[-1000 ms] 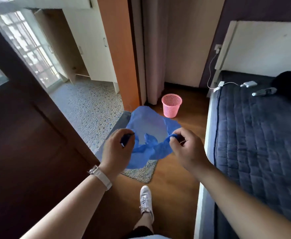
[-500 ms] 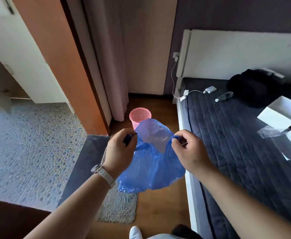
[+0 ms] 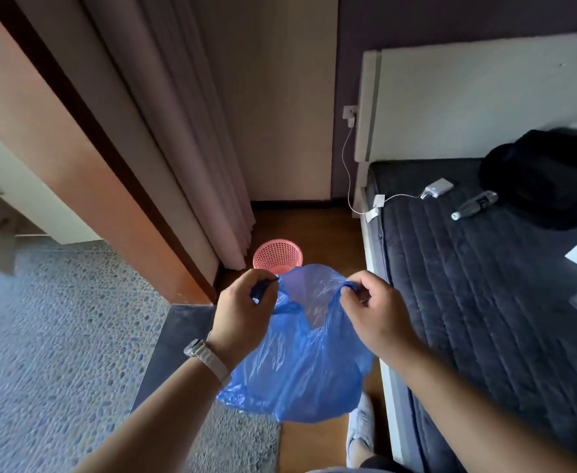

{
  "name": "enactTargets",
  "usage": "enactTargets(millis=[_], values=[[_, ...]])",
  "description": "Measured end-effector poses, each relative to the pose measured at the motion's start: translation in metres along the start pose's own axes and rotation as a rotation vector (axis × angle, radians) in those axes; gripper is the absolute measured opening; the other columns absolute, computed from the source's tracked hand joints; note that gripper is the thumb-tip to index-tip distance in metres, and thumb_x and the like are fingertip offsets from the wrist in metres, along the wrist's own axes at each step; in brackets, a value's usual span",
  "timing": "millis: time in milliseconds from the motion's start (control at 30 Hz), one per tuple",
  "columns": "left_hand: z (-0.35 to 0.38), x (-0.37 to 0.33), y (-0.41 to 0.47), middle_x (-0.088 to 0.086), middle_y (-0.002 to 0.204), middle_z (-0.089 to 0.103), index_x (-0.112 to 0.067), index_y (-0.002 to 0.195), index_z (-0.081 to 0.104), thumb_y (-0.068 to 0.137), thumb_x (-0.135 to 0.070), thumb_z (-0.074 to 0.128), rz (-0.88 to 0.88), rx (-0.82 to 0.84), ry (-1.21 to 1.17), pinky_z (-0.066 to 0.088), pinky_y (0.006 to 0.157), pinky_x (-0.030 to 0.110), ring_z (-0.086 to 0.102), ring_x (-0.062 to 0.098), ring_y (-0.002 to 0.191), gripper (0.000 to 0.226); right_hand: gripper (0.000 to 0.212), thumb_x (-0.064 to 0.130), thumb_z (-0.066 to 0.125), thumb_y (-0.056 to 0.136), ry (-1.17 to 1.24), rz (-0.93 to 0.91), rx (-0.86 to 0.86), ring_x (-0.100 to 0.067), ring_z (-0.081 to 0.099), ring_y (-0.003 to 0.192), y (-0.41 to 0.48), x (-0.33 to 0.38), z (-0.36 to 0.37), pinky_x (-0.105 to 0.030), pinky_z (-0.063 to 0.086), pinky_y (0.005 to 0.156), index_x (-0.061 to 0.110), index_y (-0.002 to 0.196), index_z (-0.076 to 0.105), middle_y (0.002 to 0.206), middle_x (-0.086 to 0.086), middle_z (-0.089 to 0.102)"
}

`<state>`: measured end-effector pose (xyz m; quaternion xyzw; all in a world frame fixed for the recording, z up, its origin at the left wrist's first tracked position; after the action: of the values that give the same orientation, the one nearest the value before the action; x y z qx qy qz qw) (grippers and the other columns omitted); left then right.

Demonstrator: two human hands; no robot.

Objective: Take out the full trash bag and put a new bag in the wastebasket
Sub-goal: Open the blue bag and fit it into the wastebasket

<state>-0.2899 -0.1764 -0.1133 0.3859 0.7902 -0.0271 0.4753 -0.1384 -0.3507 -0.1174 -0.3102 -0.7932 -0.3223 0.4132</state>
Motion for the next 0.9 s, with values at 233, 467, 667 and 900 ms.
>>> enactTargets(millis=[233, 467, 667, 900], values=[[0.047, -0.013, 0.127, -0.028, 0.074, 0.065, -0.036, 0.084, 0.064, 0.085, -0.015, 0.068, -0.036, -0.056, 0.104, 0.039, 0.061, 0.002, 0.060, -0.007, 0.071, 0.021, 0.014, 0.012, 0.062, 0.084, 0.011, -0.001, 0.145, -0.020, 0.053, 0.054, 0.136, -0.032, -0.015, -0.034, 0.043, 0.055, 0.020, 0.073, 0.057, 0.058, -0.001, 0.057], [0.078, -0.008, 0.204, -0.031, 0.080, 0.064, -0.038, 0.083, 0.063, 0.085, -0.017, 0.069, -0.061, -0.110, 0.088, 0.038, 0.061, 0.002, 0.059, -0.007, 0.070, 0.022, 0.013, 0.004, 0.064, 0.081, -0.005, -0.064, 0.114, -0.015, 0.053, 0.059, 0.232, -0.052, -0.021, -0.013, 0.035, 0.052, 0.011, 0.072, 0.059, 0.061, 0.000, 0.059], [0.114, 0.035, 0.271, -0.019, 0.074, 0.068, -0.031, 0.086, 0.068, 0.085, -0.014, 0.069, -0.101, -0.090, 0.068, 0.040, 0.063, 0.004, 0.061, -0.003, 0.070, 0.018, 0.016, 0.012, 0.061, 0.082, -0.030, -0.066, 0.157, -0.011, 0.055, 0.060, 0.315, -0.086, 0.014, -0.013, 0.037, 0.053, 0.021, 0.069, 0.056, 0.061, 0.007, 0.058], [0.146, 0.109, 0.384, -0.027, 0.073, 0.065, -0.034, 0.085, 0.066, 0.085, -0.014, 0.069, -0.199, -0.117, -0.008, 0.039, 0.064, 0.002, 0.060, -0.008, 0.073, 0.021, 0.006, 0.020, 0.058, 0.079, -0.098, -0.062, 0.239, -0.013, 0.052, 0.058, 0.429, -0.108, 0.072, -0.028, 0.042, 0.056, 0.021, 0.074, 0.056, 0.068, 0.007, 0.057]])
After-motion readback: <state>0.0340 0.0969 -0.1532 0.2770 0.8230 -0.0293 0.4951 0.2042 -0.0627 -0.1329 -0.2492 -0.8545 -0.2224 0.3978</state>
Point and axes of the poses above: each hand's wrist, its own y-axis towards the middle knuckle, its own z-axis out of the palm, x = y × z, the point moved 9 cm from there along y, towards the middle knuckle
